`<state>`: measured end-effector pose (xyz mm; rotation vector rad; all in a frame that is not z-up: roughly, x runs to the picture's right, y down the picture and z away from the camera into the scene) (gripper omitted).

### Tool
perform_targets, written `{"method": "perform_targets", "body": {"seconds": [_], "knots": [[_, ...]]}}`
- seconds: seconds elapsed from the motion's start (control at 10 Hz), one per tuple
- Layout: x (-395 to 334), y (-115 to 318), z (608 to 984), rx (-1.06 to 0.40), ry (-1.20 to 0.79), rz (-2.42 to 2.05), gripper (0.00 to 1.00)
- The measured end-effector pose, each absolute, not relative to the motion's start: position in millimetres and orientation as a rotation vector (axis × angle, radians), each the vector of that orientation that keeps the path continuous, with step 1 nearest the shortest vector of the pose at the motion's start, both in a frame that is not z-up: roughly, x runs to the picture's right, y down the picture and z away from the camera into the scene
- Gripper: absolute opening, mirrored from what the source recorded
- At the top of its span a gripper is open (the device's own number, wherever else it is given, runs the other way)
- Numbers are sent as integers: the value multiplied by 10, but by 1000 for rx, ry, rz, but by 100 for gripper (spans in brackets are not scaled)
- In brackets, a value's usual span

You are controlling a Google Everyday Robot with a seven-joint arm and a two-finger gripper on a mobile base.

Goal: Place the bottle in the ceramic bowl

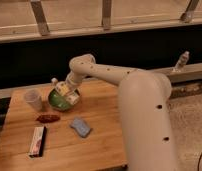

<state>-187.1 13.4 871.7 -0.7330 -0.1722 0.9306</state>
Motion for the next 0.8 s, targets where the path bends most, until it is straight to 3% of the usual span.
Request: {"method": "perform_targets", "body": {"seconds": [0.5,0.8], "knots": [[-1867,135,8718,-733,-172,931,58],[-1867,135,8717,-733,-172,931,80]]}}
